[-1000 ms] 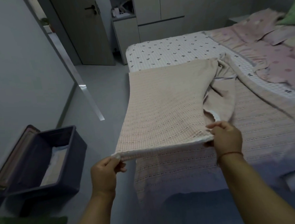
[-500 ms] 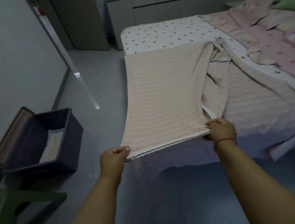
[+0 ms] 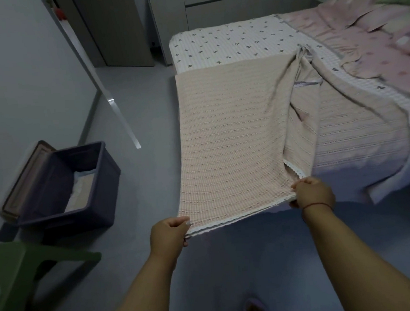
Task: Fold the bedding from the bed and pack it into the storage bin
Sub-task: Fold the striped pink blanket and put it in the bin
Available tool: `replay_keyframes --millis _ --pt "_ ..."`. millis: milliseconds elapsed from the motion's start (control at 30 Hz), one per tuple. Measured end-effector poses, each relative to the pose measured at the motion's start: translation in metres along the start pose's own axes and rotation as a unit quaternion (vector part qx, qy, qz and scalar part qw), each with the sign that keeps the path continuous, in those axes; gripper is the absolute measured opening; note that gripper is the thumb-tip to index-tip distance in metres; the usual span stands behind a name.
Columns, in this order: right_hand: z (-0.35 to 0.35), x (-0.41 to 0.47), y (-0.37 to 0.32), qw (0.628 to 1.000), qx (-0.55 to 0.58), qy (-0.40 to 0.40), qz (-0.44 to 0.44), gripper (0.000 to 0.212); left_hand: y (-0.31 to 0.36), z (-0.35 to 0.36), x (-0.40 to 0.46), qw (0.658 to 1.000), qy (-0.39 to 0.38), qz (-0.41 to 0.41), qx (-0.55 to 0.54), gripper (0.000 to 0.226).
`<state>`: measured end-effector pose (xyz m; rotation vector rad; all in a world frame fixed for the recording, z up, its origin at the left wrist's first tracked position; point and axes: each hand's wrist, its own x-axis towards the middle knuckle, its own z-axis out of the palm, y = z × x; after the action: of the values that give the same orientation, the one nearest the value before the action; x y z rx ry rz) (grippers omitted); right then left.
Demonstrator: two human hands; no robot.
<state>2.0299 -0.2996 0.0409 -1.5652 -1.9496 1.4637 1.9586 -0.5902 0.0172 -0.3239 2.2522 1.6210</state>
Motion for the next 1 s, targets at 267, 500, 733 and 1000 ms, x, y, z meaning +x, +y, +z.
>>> replay_keyframes --millis 267,500,733,1000 --pt "0.007 0.019 0.033 0.968 -0.242 -0.062 0.001 0.024 -0.037 0.016 0.013 0.993 -0.010 -0.061 0.101 0.015" --pt "0.005 0.030 0.025 0.944 -0.316 -0.099 0.010 0.031 -0.043 0.018 0.034 0.980 -0.014 -0.107 0.168 0.029" --pt "-0.005 0.056 -0.005 0.943 -0.318 -0.095 0.001 0.026 0.009 0.045 0.069 0.986 -0.022 -0.089 0.136 0.020" --pt "-0.039 0.113 -0.043 0.970 -0.230 -0.075 0.004 0.021 0.135 0.138 0.079 0.992 -0.107 -0.022 0.062 0.014"
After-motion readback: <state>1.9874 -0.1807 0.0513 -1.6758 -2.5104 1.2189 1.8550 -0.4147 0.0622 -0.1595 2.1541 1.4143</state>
